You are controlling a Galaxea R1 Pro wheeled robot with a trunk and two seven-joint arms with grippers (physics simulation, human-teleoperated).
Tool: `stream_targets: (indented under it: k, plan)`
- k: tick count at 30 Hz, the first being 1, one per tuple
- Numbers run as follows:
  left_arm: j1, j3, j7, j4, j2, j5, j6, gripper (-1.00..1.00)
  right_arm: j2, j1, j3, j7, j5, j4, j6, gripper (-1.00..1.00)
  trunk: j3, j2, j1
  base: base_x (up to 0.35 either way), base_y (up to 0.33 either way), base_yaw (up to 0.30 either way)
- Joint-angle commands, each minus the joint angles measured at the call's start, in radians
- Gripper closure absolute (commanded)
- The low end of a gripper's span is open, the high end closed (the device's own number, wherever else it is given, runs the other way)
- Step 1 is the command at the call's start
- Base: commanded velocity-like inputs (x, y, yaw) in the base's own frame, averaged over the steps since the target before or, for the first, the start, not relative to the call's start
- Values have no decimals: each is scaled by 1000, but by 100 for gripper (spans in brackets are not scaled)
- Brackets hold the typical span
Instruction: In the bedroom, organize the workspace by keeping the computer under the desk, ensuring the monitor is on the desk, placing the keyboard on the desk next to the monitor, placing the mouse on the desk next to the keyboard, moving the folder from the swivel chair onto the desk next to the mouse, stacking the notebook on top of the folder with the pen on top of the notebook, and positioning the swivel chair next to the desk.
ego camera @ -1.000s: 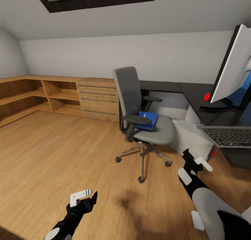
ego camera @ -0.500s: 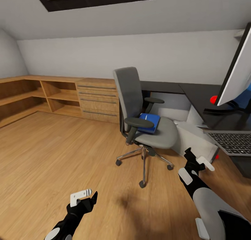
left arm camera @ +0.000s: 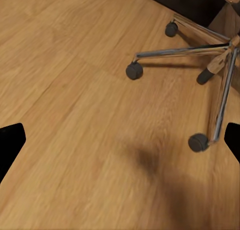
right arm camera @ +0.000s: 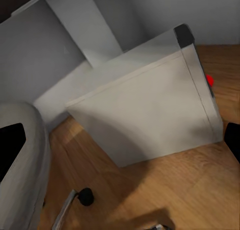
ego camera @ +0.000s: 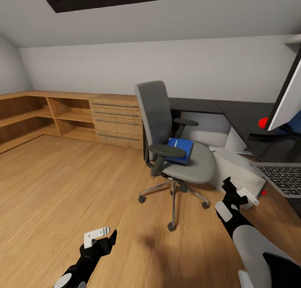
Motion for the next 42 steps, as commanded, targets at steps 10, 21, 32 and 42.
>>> stream_targets:
  k: [10, 21, 32, 42]
  plan:
    - [0, 1, 3, -1, -1, 11, 6, -100, -16, -1, 1, 0, -11, -9, 2, -100, -1, 0, 0, 66, 0, 0]
    - [0, 2, 4, 0, -1, 10, 5, -100, -38, -1, -3, -1, -21, -38, 38, -100, -1, 0, 0, 212, 0, 0]
    - [0, 6, 5, 2, -1, 10, 2, -100, -62, -1, -6, 33, -111, -44, 103, -100, -1, 0, 0, 27, 0, 0]
    - [0, 9, 6, 24, 0, 10, 2, -100, -134, -1, -5, 162, -339, -44, 310, -100, -1, 0, 0, 0, 0, 0]
